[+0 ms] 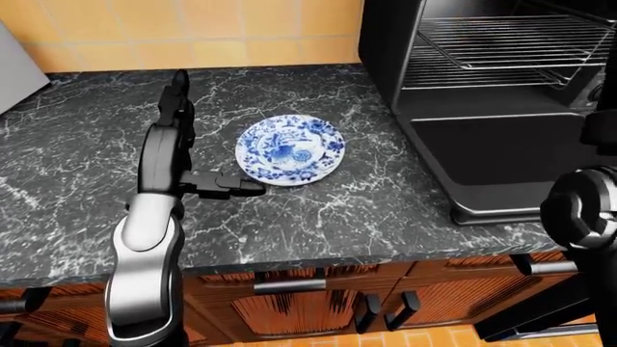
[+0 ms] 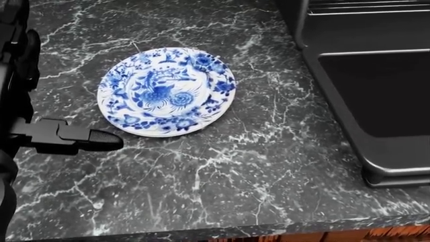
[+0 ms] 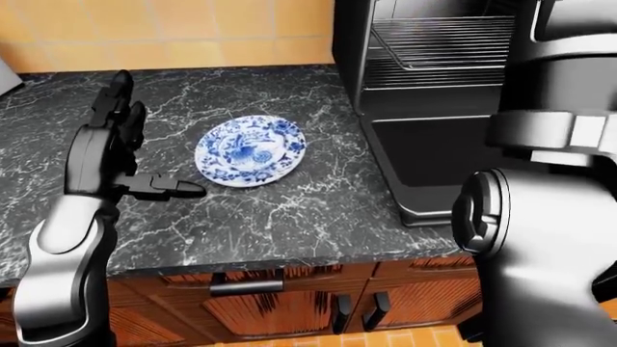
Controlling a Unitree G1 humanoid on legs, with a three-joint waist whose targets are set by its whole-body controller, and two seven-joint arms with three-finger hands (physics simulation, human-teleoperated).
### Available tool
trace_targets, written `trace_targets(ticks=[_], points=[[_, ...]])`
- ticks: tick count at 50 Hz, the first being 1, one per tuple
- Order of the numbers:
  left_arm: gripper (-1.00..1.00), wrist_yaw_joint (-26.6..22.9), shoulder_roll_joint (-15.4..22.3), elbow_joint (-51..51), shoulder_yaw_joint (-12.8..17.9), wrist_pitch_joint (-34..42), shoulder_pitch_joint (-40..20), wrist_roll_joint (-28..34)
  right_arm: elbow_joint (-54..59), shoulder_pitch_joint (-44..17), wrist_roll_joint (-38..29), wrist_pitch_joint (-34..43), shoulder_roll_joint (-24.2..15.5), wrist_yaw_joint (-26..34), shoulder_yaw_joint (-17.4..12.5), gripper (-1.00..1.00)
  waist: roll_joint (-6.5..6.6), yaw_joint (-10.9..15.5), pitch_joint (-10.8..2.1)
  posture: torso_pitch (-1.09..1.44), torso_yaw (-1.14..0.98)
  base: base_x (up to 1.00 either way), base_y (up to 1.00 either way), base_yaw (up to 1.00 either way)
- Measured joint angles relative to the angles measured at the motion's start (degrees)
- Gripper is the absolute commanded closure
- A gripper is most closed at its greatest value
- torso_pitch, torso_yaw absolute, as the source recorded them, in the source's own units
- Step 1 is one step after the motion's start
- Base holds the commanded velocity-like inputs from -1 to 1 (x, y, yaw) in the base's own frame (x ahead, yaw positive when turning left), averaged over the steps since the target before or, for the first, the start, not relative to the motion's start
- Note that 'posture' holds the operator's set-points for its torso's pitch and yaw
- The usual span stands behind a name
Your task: Pick the bread from the top rack and place it on the plate on the counter.
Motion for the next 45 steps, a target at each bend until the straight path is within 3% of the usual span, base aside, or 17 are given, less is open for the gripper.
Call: trace_targets(ticks=[16,22,30,45], points=[[-1.00,0.02,-0.20,-0.07,-0.03,-0.22,0.62,-0.05,-11.33,-1.51,0.02,8.35,7.91,5.32,2.42,1.00,0.63,-0.33,0.10,0.00,0.00,0.00,0.00,0.00],[-1.00,-0.05,0.11,-0.94,0.47,0.30,0.64,-0.06,-12.12,0.76,-0.66,7.70,10.49,8.17,4.02,1.00,0.74,-0.50,0.04,0.00,0.00,0.00,0.00,0.00],[-1.00,0.16,0.19,-0.60,0.31,0.53,0.13,-0.12,-11.96,3.28,-4.35,5.86,13.28,16.73,6.60,1.00,1.17,-0.75,-0.03,0.00,0.00,0.00,0.00,0.00],[-1.00,-0.05,0.27,-0.69,0.60,0.16,0.88,-0.30,-11.48,8.58,-11.89,2.39,17.64,27.88,6.94,1.00,1.55,-1.09,-0.35,0.00,0.00,0.00,0.00,0.00]])
